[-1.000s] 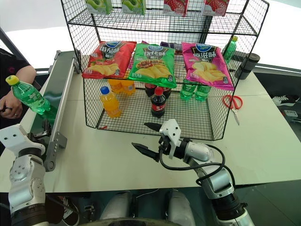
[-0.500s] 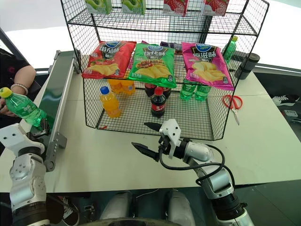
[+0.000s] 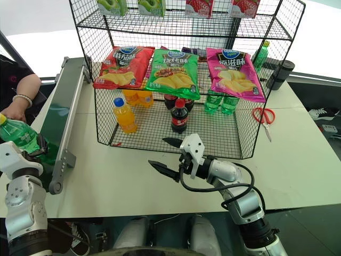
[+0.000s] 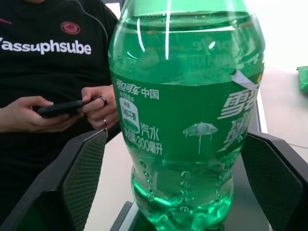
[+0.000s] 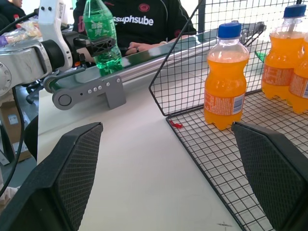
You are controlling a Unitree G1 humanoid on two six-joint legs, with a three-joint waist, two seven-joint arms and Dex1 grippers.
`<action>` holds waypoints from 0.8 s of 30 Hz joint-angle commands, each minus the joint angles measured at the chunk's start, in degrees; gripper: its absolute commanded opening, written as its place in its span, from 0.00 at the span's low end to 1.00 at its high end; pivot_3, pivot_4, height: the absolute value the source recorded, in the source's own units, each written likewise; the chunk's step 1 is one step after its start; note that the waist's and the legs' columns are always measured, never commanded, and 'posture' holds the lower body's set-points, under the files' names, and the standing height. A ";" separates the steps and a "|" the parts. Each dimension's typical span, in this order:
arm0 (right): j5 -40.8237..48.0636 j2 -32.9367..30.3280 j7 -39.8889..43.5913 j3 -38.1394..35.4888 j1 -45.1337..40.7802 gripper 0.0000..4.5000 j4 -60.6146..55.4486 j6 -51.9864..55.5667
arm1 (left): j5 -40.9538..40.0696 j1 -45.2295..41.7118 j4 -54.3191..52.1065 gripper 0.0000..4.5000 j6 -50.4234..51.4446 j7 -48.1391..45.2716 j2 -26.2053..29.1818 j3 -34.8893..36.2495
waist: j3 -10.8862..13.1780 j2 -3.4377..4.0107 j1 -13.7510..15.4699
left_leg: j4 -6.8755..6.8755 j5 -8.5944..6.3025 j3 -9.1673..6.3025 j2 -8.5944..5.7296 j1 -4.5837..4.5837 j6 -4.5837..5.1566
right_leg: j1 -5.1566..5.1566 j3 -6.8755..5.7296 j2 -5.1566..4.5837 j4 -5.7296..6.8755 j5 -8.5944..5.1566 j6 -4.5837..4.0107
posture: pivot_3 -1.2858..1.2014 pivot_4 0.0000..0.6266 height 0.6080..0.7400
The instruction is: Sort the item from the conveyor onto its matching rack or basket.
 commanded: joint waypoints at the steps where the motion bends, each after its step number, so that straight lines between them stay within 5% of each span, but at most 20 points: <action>1: 0.86 0.51 0.39 -0.09 -1.10 1.00 -0.48 -0.48 | -0.06 -0.25 -0.68 0.94 -0.54 0.36 0.88 1.19 | 0.00 0.00 -0.02 | 0.00 0.00 0.00 0.00 0.00 0.00 | -0.01 0.00 0.00 0.00 0.00 0.00 | 0.52 0.24 0.96; 5: 0.83 0.54 0.57 -0.21 -1.35 1.00 -0.03 -0.65 | -0.35 -0.23 -0.76 0.64 -0.64 -0.12 0.72 0.86 | 0.00 0.01 0.06 | 0.00 0.00 0.00 0.00 -0.01 0.00 | -0.01 -0.01 0.00 0.00 0.00 0.00 | 0.52 0.24 0.96; 16: -0.76 -0.85 0.15 -2.15 -2.20 1.00 1.01 -3.24 | -4.69 -0.85 -13.59 0.64 -0.85 -15.36 6.72 -5.89 | 0.08 -0.29 -0.03 | 0.08 0.01 -0.17 -0.02 -0.32 -0.02 | -0.17 -0.16 -0.03 -0.04 0.01 -0.01 | 0.52 0.24 0.96; 24: 6.29 -3.68 1.68 -5.57 -3.71 1.00 -4.58 3.00 | -12.24 2.73 -23.05 0.64 7.08 -37.33 14.08 -22.38 | 0.27 0.02 -0.09 | 0.02 0.01 -0.11 -0.02 -0.29 -0.02 | -0.17 -0.13 0.08 -0.09 0.01 -0.02 | 0.52 0.24 0.96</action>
